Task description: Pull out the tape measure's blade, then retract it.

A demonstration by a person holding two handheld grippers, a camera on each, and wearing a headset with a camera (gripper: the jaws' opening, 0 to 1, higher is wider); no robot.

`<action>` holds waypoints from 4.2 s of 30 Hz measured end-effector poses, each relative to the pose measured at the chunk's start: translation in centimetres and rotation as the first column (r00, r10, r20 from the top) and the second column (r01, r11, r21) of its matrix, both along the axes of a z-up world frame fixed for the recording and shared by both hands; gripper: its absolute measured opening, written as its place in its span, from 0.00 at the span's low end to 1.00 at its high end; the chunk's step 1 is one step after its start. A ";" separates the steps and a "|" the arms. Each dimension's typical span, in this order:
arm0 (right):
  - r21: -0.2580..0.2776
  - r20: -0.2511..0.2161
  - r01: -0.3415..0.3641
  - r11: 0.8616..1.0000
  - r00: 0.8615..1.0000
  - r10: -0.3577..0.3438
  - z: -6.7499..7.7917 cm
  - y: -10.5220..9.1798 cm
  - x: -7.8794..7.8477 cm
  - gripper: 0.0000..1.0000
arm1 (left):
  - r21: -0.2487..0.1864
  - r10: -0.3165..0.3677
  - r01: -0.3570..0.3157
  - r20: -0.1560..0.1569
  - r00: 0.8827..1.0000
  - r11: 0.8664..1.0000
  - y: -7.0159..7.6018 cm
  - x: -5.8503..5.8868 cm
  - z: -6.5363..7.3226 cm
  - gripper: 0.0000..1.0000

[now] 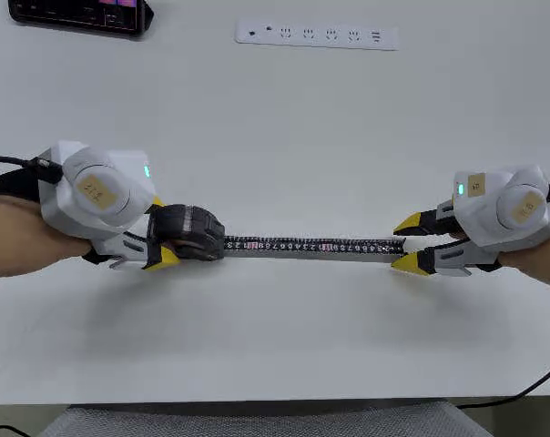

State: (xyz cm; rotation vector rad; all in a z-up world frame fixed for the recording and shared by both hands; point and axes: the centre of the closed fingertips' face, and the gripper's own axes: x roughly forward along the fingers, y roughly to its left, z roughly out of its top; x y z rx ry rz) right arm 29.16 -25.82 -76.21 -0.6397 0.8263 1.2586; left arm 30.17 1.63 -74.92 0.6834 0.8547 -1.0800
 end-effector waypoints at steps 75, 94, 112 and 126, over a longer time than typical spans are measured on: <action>0.209 0.062 0.414 0.886 0.899 -0.434 3.6 1.1 -2.5 0.79 | -0.373 0.455 -0.419 0.010 0.890 0.828 3.1 -3.7 3.7 0.81; 0.241 0.055 0.428 0.871 0.890 -0.452 4.0 1.5 -4.3 0.89 | -0.423 0.492 -0.448 -0.008 0.871 0.787 3.6 -5.9 3.5 0.90; 0.262 0.034 0.447 0.855 0.881 -0.471 3.7 1.6 -5.8 0.99 | -0.438 0.518 -0.472 -0.017 0.855 0.765 4.1 -7.0 3.3 0.99; 0.251 0.029 0.454 0.855 0.879 -0.475 3.4 1.3 -6.0 0.99 | -0.436 0.515 -0.471 -0.021 0.857 0.767 3.9 -7.1 3.3 0.99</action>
